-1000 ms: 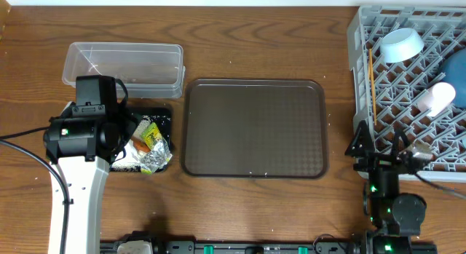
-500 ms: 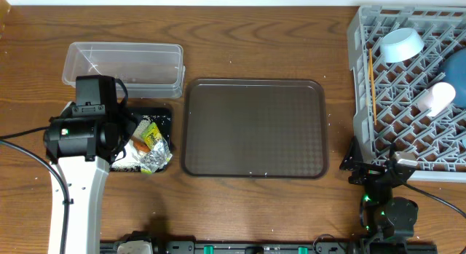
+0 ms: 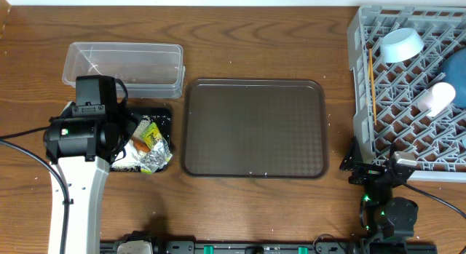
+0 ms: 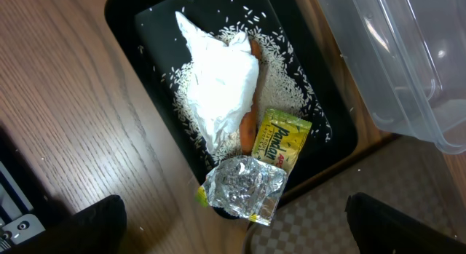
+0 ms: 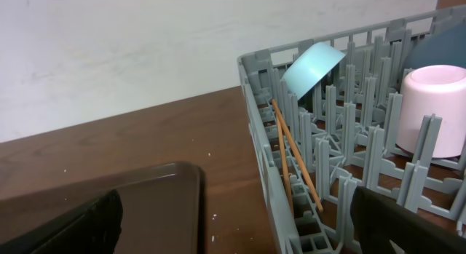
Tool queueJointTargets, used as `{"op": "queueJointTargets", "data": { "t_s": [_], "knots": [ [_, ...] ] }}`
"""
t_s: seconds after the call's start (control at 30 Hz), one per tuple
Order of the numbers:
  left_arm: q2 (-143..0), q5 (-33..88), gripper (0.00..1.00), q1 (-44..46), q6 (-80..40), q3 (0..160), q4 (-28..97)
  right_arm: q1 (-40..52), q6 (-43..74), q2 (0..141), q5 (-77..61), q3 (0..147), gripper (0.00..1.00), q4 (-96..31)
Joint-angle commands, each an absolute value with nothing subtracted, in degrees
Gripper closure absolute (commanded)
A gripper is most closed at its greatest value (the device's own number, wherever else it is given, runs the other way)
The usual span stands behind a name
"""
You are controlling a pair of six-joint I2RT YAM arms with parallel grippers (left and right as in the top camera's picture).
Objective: Sort waste into correct bins and load items into the dishwasher rack
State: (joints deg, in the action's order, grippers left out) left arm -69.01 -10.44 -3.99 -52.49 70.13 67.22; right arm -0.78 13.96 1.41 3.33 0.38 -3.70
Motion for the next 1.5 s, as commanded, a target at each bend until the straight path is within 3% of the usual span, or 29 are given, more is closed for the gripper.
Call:
{"op": "queueJointTargets", "data": {
  "t_s": [0.0, 0.93, 1.03, 1.33, 1.47],
  "knots": [
    [-69.2, -10.5, 0.01, -4.2, -52.4, 71.0, 67.4, 0.1, 13.0, 1.1, 3.4, 0.3, 0.01, -4.0],
    [-64.3, -15.7, 0.01, -4.1, -51.9, 69.0, 68.8, 0.1, 13.0, 1.1, 3.4, 0.3, 0.01, -4.0],
    [-58.8, -16.2, 0.01, -4.1, -49.5, 64.9, 64.4, 0.1, 13.0, 1.1, 3.4, 0.3, 0.01, -4.0],
    [-34.3, -8.7, 0.01, -4.1, -22.5, 40.8, 36.5, 0.1, 13.0, 1.1, 3.4, 0.3, 0.01, -4.0],
    [-24.2, -6.3, 0.01, -4.1, -20.2, 29.7, 27.0, 0.1, 13.0, 1.1, 3.4, 0.3, 0.01, -4.0]
  ]
}}
